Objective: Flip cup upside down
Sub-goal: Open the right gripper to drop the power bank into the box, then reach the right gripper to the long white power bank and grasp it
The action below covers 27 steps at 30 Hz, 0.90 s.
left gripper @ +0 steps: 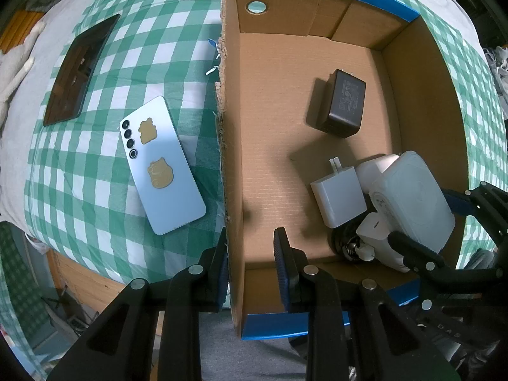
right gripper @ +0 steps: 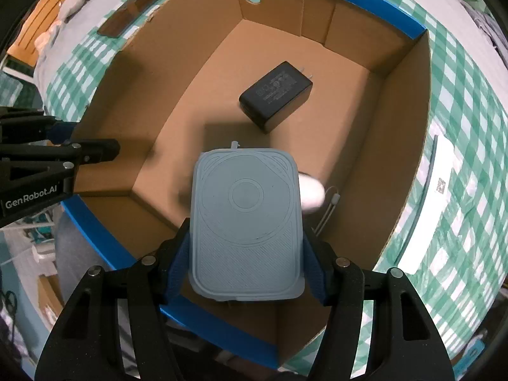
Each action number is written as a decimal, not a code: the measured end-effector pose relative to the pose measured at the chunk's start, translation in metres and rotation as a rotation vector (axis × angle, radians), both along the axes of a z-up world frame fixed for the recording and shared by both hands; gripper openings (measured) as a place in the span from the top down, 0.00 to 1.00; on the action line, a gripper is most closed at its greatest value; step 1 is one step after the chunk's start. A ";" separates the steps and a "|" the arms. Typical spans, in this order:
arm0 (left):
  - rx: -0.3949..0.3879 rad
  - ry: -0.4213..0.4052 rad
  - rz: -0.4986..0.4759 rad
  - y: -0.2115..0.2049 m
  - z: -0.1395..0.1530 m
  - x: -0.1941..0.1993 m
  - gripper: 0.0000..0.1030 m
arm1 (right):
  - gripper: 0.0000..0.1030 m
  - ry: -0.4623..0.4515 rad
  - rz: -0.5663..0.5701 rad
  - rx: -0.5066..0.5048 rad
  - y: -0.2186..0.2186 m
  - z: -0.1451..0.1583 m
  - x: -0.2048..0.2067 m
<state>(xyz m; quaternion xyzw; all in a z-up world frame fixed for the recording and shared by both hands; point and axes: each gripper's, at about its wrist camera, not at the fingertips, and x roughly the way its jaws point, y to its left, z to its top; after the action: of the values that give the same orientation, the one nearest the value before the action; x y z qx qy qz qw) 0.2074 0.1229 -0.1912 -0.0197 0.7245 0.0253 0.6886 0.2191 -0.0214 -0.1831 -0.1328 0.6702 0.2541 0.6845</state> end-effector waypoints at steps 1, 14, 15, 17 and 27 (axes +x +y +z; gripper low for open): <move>0.001 0.000 -0.001 -0.001 0.000 0.000 0.76 | 0.39 -0.004 -0.003 0.005 -0.001 0.001 0.000; 0.000 -0.002 -0.002 -0.001 0.004 0.000 0.76 | 0.36 -0.151 -0.011 0.024 -0.011 0.054 0.006; 0.000 -0.002 -0.002 -0.001 0.004 -0.001 0.76 | 0.36 -0.153 -0.018 0.023 -0.014 0.057 0.007; 0.001 -0.003 0.000 0.000 0.005 -0.002 0.76 | 0.36 -0.157 -0.042 0.021 -0.025 0.062 0.011; 0.004 -0.014 -0.004 -0.001 0.007 -0.007 0.76 | 0.36 -0.156 -0.172 0.009 -0.088 0.063 0.034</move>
<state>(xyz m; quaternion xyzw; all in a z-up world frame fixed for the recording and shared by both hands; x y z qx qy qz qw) 0.2006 0.1219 -0.1839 -0.0173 0.7195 0.0252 0.6938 0.2536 -0.1090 -0.1205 -0.0911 0.6229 0.1861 0.7544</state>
